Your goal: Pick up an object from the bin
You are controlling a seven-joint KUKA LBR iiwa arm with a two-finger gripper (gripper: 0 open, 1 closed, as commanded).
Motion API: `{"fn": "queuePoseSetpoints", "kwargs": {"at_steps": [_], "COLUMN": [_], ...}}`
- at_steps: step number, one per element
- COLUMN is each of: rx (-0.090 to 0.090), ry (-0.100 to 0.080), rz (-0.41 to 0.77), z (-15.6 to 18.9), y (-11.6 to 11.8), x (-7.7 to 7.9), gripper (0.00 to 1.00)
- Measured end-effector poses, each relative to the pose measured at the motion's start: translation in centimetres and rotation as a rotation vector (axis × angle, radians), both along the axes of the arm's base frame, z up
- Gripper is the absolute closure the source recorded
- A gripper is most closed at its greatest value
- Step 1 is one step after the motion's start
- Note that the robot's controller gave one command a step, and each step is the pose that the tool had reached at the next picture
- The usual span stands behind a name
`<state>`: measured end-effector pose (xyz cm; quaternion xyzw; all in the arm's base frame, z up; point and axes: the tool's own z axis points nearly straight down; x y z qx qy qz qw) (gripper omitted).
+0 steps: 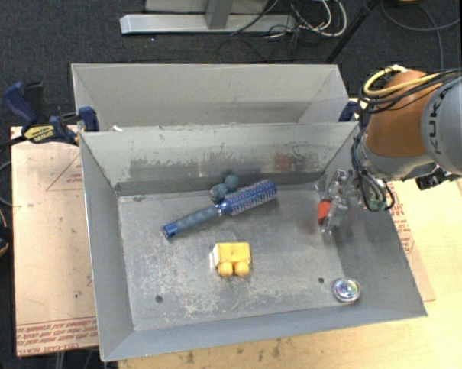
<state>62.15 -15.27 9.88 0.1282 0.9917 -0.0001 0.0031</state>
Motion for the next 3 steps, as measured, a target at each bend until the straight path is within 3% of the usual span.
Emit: {"fn": "queuePoseSetpoints", "kwargs": {"at_steps": [2,3], "rx": [0.0,-0.001], "ry": [0.002,-0.003], "rz": [0.001,0.001], "z": [3.2,8.5], "y": [0.0,-0.1], "x": [0.2,0.4], "gripper": [1.0,1.0]}}
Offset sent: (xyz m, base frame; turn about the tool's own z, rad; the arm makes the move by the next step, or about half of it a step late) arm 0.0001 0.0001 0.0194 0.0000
